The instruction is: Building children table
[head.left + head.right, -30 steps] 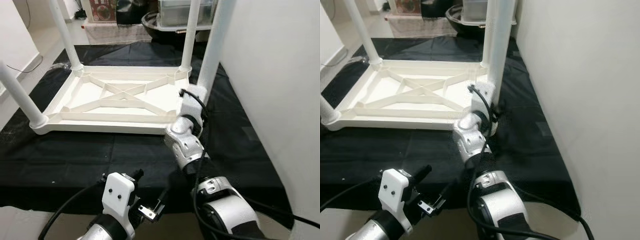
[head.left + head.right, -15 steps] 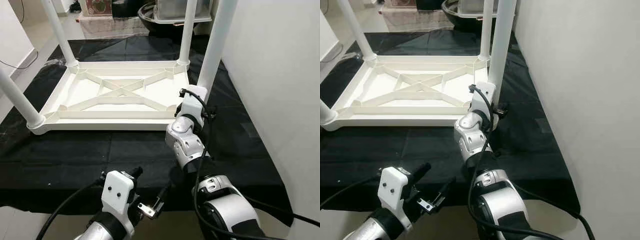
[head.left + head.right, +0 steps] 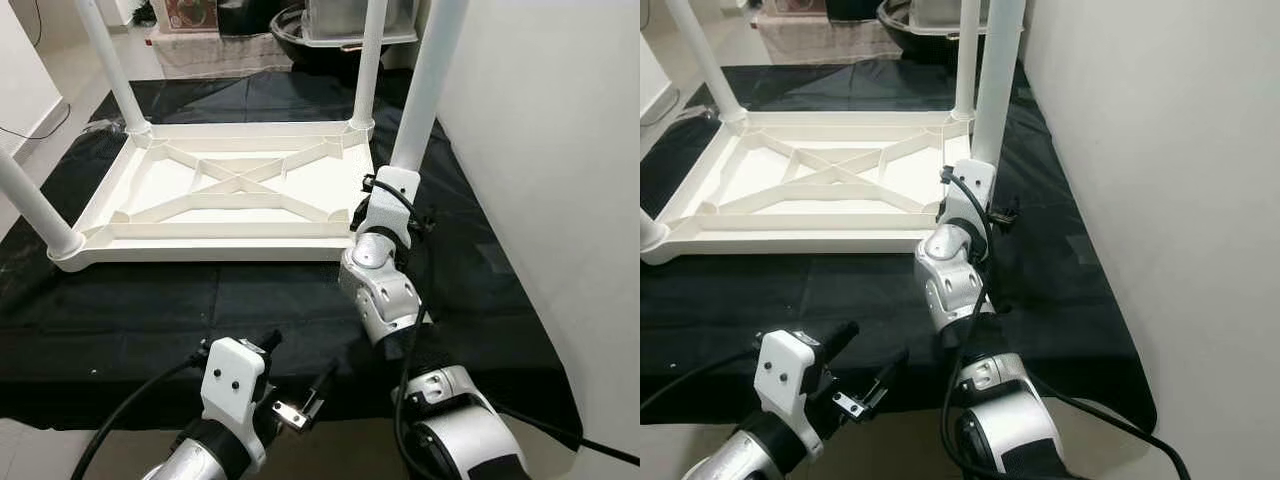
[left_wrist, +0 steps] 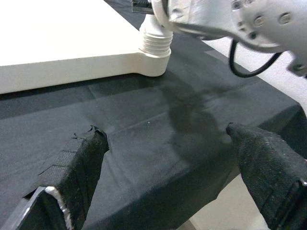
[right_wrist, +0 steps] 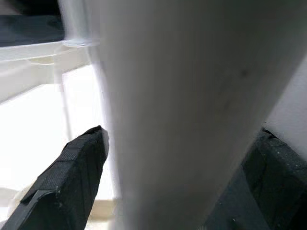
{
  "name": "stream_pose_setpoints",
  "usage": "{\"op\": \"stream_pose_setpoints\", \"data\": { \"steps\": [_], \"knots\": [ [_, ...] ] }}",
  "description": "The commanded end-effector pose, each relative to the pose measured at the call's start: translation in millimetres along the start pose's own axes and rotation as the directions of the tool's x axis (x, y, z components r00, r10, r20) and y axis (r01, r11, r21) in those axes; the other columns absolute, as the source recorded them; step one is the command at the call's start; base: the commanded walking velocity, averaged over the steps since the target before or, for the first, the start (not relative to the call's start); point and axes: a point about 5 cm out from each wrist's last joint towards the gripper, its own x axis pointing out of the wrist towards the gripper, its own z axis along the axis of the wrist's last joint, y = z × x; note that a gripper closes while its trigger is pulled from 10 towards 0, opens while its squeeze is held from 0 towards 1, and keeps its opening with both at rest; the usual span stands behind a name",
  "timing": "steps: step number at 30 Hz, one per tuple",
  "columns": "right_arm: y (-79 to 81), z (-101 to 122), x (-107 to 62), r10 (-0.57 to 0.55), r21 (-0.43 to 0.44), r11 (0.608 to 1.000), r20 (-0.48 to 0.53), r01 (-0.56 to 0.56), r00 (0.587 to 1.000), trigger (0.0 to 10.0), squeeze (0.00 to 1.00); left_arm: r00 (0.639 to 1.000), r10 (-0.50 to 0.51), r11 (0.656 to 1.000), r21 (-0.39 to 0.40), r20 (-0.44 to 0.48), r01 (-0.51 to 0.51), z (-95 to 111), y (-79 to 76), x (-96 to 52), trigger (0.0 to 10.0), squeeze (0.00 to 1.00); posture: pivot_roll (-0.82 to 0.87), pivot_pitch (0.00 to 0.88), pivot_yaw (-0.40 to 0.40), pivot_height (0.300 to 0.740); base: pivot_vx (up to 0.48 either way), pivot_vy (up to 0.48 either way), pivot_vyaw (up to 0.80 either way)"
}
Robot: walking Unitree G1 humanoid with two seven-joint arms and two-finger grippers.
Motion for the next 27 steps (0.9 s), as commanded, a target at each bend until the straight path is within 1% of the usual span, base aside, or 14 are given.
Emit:
{"op": "stream_pose_setpoints", "data": {
  "steps": [1, 5, 10, 13, 14, 17, 20, 22, 24, 26, 27],
  "knots": [
    [13.1, -27.4, -22.5, 0.134, 0.034, 0.991, -0.107, -0.131, 0.985, 10.0, 0.00, 1.000, -0.004, 1.000, 0.008, -0.013, 0.004, -3.6, 1.4, -0.2, 10.0, 0.00, 0.08, 0.129, 0.003, 0.740, 0.000, 0.000, 0.00],
    [9.7, -29.7, -22.2, 0.155, 0.026, 0.988, -0.120, -0.153, 0.981, 10.0, 0.00, 1.000, -0.003, 1.000, 0.009, -0.012, 0.003, -4.7, 2.5, 0.7, 10.0, 0.00, 0.07, 0.121, 0.004, 0.740, 0.000, 0.000, 0.00],
    [-3.6, -33.4, -16.2, 0.154, -0.010, 0.988, -0.117, -0.156, 0.981, 10.0, 0.00, 1.000, 0.001, 1.000, 0.013, 0.002, -0.001, -2.8, 4.7, 2.5, 10.0, 0.00, 0.07, 0.106, 0.007, 0.740, 0.000, 0.000, 0.00],
    [-5.9, -34.6, -14.8, 0.164, -0.018, 0.986, -0.121, -0.167, 0.979, 10.0, 0.00, 1.000, 0.002, 1.000, 0.014, 0.006, -0.002, -2.2, 5.4, 3.1, 10.0, 0.00, 0.07, 0.106, 0.007, 0.740, 0.000, 0.000, 0.00],
    [-8.4, -34.9, -14.7, 0.190, -0.018, 0.981, -0.127, -0.194, 0.974, 10.0, 0.00, 1.000, 0.003, 1.000, 0.016, 0.006, -0.003, -2.4, 6.2, 3.2, 10.0, 0.00, 0.07, 0.099, 0.007, 0.740, 0.000, 0.000, 0.00],
    [-11.0, -35.3, -14.9, 0.202, -0.013, 0.978, -0.133, -0.206, 0.970, 10.0, 0.00, 1.000, 0.002, 1.000, 0.019, 0.004, -0.002, -2.8, 6.9, 3.1, 10.0, 0.00, 0.07, 0.097, 0.009, 0.740, 0.000, 0.000, 0.00],
    [-18.2, -34.8, -14.0, 0.266, 0.007, 0.963, -0.148, -0.268, 0.953, 10.0, 0.00, 1.000, -0.004, 1.000, 0.023, -0.005, 0.004, -5.6, 7.8, 2.3, 10.0, 0.00, 0.06, 0.087, 0.015, 0.740, 0.000, 0.000, 0.00],
    [-19.3, -34.4, -13.9, 0.279, 0.009, 0.960, -0.147, -0.281, 0.949, 10.0, 0.00, 1.000, -0.005, 1.000, 0.024, -0.006, 0.005, -6.0, 7.8, 2.4, 10.0, 0.00, 0.06, 0.087, 0.015, 0.740, 0.000, 0.000, 0.00],
    [-22.8, -34.0, -15.8, 0.316, -0.002, 0.948, -0.151, -0.320, 0.937, 10.0, 0.00, 1.000, -0.005, 1.000, 0.025, -0.004, 0.006, -5.8, 7.8, 2.8, 10.0, 0.00, 0.07, 0.084, 0.014, 0.740, 0.000, 0.000, 0.00],
    [-24.2, -34.2, -16.7, 0.327, -0.004, 0.943, -0.156, -0.332, 0.932, 10.0, 0.00, 1.000, -0.006, 1.000, 0.025, -0.003, 0.006, -5.6, 7.9, 2.9, 10.0, 0.00, 0.07, 0.084, 0.014, 0.740, 0.000, 0.000, 0.00],
    [-27.5, -34.1, -17.7, 0.335, -0.017, 0.940, -0.155, -0.342, 0.929, 10.0, 0.00, 1.000, -0.005, 1.000, 0.027, -0.003, 0.005, -5.2, 8.6, 3.2, 10.0, 0.00, 0.06, 0.084, 0.014, 0.740, 0.000, 0.000, 0.00]
  ]
}}
